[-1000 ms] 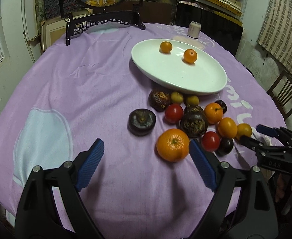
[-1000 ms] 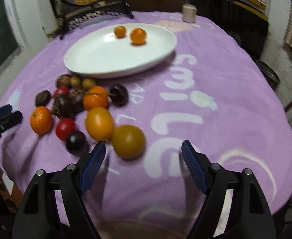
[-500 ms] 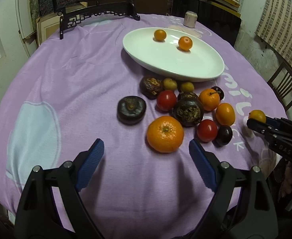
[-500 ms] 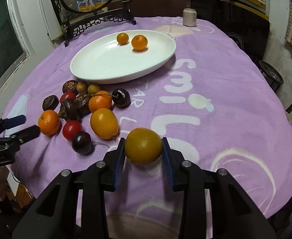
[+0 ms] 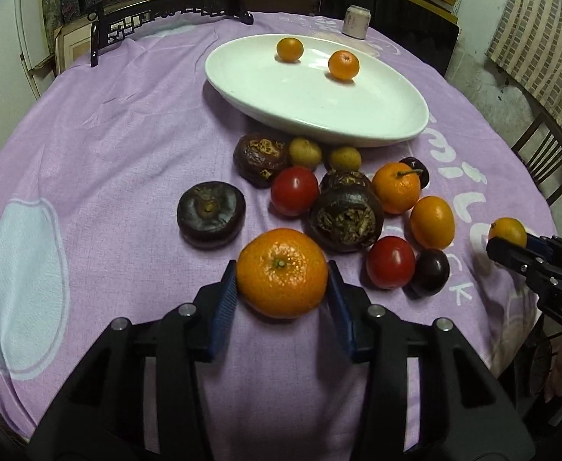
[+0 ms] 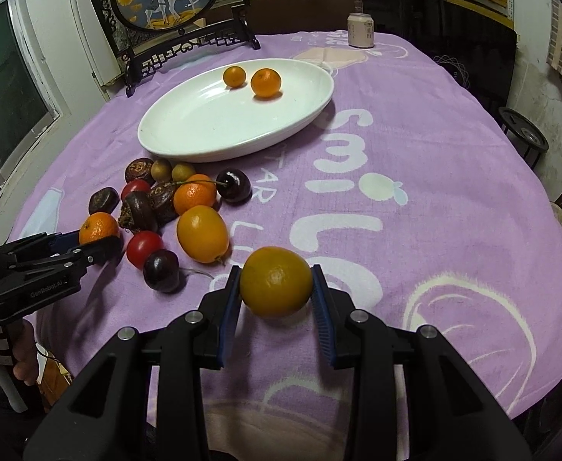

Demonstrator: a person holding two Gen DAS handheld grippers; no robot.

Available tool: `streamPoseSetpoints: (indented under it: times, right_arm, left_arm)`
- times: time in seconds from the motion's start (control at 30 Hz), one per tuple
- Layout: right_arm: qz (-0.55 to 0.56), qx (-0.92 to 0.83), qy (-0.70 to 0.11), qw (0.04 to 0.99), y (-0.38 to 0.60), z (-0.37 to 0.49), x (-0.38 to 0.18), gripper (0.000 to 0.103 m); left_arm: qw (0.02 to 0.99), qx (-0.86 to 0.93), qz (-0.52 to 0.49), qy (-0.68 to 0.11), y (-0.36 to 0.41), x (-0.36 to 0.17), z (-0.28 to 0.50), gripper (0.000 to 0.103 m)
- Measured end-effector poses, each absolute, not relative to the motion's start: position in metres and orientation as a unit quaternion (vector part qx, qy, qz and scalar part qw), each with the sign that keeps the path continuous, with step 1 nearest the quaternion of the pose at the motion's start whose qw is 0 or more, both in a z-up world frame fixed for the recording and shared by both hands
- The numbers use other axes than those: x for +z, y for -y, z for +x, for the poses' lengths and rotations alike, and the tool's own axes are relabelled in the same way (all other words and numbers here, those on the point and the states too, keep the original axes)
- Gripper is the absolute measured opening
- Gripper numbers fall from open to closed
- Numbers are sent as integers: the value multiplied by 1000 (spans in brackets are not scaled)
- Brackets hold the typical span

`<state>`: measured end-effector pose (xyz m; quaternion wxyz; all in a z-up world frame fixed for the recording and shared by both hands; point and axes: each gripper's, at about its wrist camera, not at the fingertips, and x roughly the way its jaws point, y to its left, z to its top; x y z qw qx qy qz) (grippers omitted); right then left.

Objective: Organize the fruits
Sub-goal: 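Grasp a tangerine with the left tool while the right tool holds its fruit, then lower both held fruits onto the white plate and open both tools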

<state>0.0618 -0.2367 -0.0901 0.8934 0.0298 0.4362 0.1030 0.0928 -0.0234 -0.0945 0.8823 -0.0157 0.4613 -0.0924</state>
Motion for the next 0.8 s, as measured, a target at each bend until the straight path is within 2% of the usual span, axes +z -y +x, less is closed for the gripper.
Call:
streamPoseSetpoints:
  times: [0.3,0.43,0.67,0.8]
  right_arm:
    - [23,120,-432,894,227,75,-82,36]
    - [14,127,-416,900,221,96,-67,36]
    - [-14,132,-405,905,206,177,-38,36]
    - [-31,113,-416,902,197,235,-41,36]
  left_arm:
    - [892,-98,-26,-440,14,-69,90,45]
    - [898,-99,-24,-429,14,-49,113,45]
    - [909,-76,-17,-410,24,-8,212,45]
    - [898,-72,-28,-433,36,-13,278,45]
